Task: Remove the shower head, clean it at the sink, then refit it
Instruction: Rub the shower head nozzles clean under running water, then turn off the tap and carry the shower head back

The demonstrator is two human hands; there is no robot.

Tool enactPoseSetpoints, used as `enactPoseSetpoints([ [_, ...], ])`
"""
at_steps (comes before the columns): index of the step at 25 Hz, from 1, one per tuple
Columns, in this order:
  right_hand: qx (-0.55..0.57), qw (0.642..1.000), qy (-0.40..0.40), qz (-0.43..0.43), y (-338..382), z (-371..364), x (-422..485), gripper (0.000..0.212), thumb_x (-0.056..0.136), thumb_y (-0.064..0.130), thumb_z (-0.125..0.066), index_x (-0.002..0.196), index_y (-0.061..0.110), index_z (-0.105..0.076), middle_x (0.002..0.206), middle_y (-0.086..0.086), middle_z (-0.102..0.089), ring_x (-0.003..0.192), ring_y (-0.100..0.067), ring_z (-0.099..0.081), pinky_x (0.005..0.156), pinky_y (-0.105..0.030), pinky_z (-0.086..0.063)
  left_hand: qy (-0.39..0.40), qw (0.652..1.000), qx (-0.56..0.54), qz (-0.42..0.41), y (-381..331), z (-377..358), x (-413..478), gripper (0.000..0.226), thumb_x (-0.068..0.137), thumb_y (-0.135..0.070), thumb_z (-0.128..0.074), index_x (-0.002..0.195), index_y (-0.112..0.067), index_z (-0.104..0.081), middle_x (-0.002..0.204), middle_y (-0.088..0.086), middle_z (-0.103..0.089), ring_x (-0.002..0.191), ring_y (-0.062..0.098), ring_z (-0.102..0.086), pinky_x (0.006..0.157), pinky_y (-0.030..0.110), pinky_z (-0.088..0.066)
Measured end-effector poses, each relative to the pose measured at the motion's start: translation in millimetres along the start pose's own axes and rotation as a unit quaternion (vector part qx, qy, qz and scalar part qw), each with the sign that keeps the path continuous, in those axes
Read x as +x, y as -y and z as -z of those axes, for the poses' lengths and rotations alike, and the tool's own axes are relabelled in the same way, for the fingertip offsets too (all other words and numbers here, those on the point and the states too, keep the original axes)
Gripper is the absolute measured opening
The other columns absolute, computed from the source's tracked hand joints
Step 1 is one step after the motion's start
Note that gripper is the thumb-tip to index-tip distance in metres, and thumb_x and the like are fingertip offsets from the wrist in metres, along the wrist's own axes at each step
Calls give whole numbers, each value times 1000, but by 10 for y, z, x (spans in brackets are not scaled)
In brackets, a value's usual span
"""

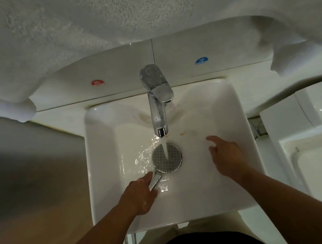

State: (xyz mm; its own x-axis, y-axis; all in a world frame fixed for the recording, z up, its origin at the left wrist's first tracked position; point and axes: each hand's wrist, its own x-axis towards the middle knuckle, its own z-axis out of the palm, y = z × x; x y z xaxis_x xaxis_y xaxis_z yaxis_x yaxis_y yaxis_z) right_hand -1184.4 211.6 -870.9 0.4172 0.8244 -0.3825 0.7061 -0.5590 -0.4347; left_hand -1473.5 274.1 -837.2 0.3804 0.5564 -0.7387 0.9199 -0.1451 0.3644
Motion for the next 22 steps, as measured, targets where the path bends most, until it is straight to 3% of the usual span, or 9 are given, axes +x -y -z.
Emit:
enactPoseSetpoints([
  [2,-13,999,37,-1,13,105,92,33,99,21,-54,131,25,-60,102,-11,-77,101,-34,-68,86,-35,-50,-9,1000,-2,-2,-9,3,-28,51,94,-38,-53,143,-29,-44,117,6,-71,99,28,-67,82,32,-51],
  [4,-52,995,89,17,131,265,147,35,98,25,-57,133,23,-59,122,-9,-70,117,-30,-62,98,-34,-45,-23,1000,-8,-1,-25,15,-83,50,94,-39,-53,142,-29,-46,117,6,-71,98,26,-67,83,33,-52],
  [5,-72,994,78,39,233,401,153,37,97,27,-59,133,22,-59,128,-8,-66,121,-28,-60,103,-35,-44,-30,999,-14,-2,-35,19,-112,49,93,-39,-54,141,-29,-48,116,5,-71,98,25,-67,83,34,-53],
  [7,-24,989,-43,142,556,778,116,34,95,27,-64,129,21,-63,127,-4,-65,112,-21,-64,99,-35,-50,-47,999,-27,-3,-62,19,-190,48,94,-38,-56,140,-29,-48,117,6,-72,98,24,-68,86,35,-54],
  [9,79,945,-140,285,1058,1193,-33,37,94,24,-66,131,21,-62,131,-1,-64,109,-13,-62,92,-26,-52,-74,996,-45,-2,-80,18,-260,52,93,-38,-58,143,-31,-47,121,5,-72,101,24,-68,88,34,-54],
  [12,52,891,-153,424,1568,1369,-134,51,92,19,-64,142,15,-54,146,-4,-54,127,-19,-50,99,-26,-45,-105,992,-71,22,-104,16,-356,58,92,-40,-60,147,-35,-44,125,5,-71,105,24,-68,91,32,-53],
  [15,14,889,-150,433,1578,1196,-28,59,88,9,-67,145,12,-51,149,-6,-53,126,-26,-50,100,-27,-44,-131,987,-96,18,-176,28,-428,55,93,-38,-61,146,-35,-46,124,5,-72,105,24,-68,90,30,-51],
  [18,52,895,-127,424,1447,1035,-33,63,87,7,-67,147,11,-47,153,-7,-49,128,-24,-52,103,-25,-41,-157,981,-109,16,-238,29,-441,53,93,-38,-61,144,-35,-47,124,3,-71,105,23,-68,88,29,-50],
  [22,73,888,-102,442,1372,952,-6,65,88,2,-65,149,11,-44,159,-11,-42,122,-24,-62,99,-33,-55,-162,978,-134,13,-293,-3,-450,48,92,-38,-61,140,-38,-50,116,-1,-74,94,19,-69,84,30,-53],
])
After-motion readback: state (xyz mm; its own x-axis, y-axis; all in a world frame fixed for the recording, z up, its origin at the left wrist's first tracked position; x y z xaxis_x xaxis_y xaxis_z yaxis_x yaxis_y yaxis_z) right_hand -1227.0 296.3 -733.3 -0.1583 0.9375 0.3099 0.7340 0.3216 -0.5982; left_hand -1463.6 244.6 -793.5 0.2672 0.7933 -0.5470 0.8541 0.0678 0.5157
